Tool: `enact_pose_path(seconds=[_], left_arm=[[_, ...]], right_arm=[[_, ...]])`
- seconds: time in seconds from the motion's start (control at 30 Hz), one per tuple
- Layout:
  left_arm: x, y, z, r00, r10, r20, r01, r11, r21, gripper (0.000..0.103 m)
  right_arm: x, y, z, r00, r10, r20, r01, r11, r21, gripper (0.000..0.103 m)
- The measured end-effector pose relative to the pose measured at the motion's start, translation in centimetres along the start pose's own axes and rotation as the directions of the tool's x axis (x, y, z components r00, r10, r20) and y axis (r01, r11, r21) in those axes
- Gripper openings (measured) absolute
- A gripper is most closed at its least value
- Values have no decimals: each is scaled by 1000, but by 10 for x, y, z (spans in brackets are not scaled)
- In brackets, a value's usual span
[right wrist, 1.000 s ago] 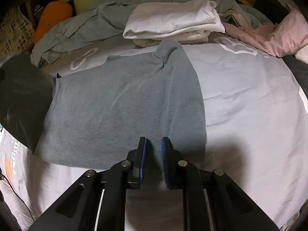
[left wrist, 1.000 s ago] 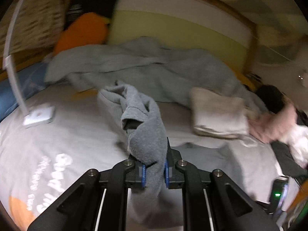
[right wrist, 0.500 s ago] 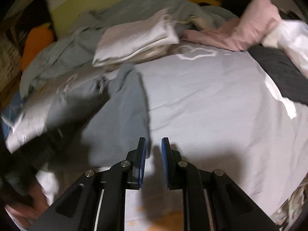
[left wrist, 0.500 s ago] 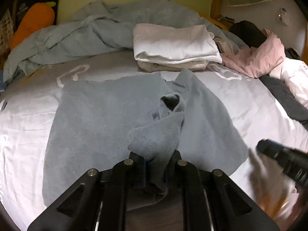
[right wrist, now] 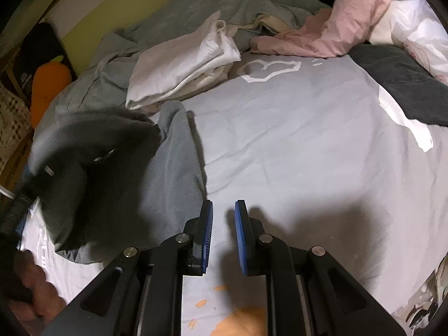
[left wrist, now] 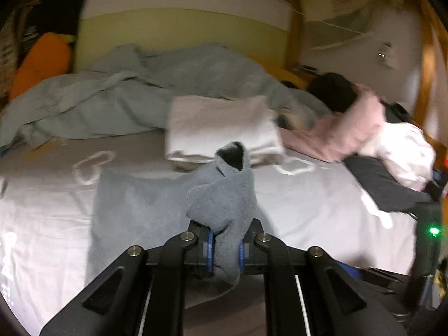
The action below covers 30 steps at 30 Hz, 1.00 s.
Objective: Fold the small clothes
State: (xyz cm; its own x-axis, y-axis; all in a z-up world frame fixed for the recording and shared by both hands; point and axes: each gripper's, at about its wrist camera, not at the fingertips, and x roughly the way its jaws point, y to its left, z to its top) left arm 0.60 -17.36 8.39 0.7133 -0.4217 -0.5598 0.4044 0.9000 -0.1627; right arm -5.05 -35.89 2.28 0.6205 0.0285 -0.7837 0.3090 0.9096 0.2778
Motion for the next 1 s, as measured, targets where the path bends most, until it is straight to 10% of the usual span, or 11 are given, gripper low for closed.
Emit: enact_pose_path(seconds=[0.2,0.3,0.5,0.63,0.73,0.9,1.0], left_arm=[[71,-16,-57,971,-46,-235,41,999,-26,11],[66,-30,-69,984,-3,-180,17,997,76,13],[3,-2,-64,956,-225,-187,210,973,-98,69],[-50,28,-65,994,24,-107,-30,998,-52,74],[-51,64,-63,975,188,-119,-197,977,-75,72],[-15,102,-62,950,208,-232,-249,955,-163,51],[-5,100,-80,917,256,-306,-306,943,-129,49]], right_arm=[[-12,-17,3,1000,3,26,-5,999,53,16],[-12,-24,5,1000,14,24,-16,997,75,16],[-16,-33,15,998,27,53,-32,995,98,16],[-24,-23,17,992,91,90,-95,995,43,16],[-25,2,19,963,257,76,-256,966,-23,16],[-10,74,20,892,447,-68,-450,864,-225,16],[20,103,13,938,300,-174,-342,883,-321,16]])
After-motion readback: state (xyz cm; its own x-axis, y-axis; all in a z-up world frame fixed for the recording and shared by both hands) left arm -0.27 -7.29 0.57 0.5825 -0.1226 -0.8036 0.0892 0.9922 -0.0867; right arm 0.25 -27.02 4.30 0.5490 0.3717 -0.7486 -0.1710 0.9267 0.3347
